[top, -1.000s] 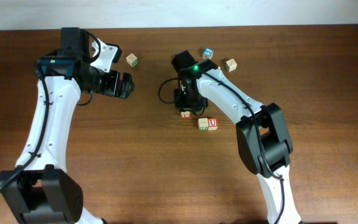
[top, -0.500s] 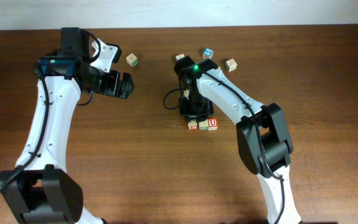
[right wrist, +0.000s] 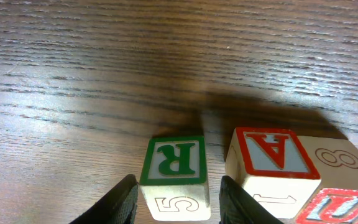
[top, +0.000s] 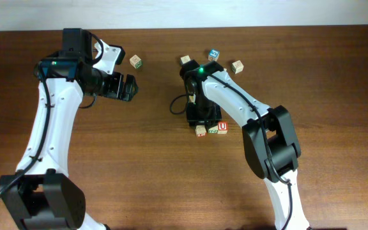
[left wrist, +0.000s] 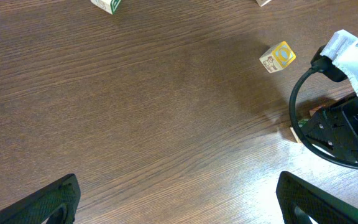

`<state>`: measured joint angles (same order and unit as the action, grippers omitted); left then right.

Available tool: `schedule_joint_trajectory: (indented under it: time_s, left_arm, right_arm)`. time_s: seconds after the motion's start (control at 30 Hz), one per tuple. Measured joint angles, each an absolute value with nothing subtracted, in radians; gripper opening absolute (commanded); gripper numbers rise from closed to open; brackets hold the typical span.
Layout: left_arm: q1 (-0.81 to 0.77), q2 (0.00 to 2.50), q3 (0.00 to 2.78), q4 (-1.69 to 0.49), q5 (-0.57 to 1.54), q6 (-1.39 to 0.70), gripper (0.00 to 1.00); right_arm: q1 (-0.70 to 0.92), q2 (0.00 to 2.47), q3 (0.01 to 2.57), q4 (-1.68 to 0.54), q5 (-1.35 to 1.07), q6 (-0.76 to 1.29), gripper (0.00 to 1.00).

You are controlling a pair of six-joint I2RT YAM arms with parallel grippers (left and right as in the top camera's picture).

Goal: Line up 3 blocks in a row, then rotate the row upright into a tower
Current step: 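Place the R block next to the A block, forming a row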

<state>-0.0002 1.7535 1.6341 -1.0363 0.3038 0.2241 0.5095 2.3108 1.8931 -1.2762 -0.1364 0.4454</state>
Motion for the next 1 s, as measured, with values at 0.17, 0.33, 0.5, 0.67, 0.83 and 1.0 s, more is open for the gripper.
schedule_joint_trajectory:
  time_s: [0.17, 0.33, 0.5, 0.67, 0.83, 1.0]
  left_arm:
    - [0.000, 1.754, 1.634, -1.036, 0.304, 0.224, 0.99]
    - [0.000, 1.754, 1.634, -1.036, 0.304, 0.224, 0.99]
    - [0.000, 1.753, 1.634, -1.036, 0.304, 0.224, 0.99]
    - [0.000, 1.753, 1.634, -1.036, 0.304, 0.224, 0.99]
    - [0.000, 1.753, 1.634, -1.036, 0.303, 0.224, 0.99]
    - [0.000, 1.754, 1.634, -1.036, 0.304, 0.224, 0.99]
  right_arm:
    - [0.509, 2.311, 1.917, -1.311, -0.135, 0.445, 0.43]
    - [0.510, 2.312, 2.044, -1.372, -0.133, 0.425, 0.41]
    - [0.540, 2.312, 2.051, -1.379, -0.146, 0.373, 0.10]
    - [0.604, 2.312, 2.018, -1.324, -0.136, 0.360, 0.04]
    - [0.605, 2.312, 1.946, -1.293, -0.133, 0.362, 0.04]
    - [0.605, 2.313, 1.897, -1.270, -0.123, 0.363, 0.04]
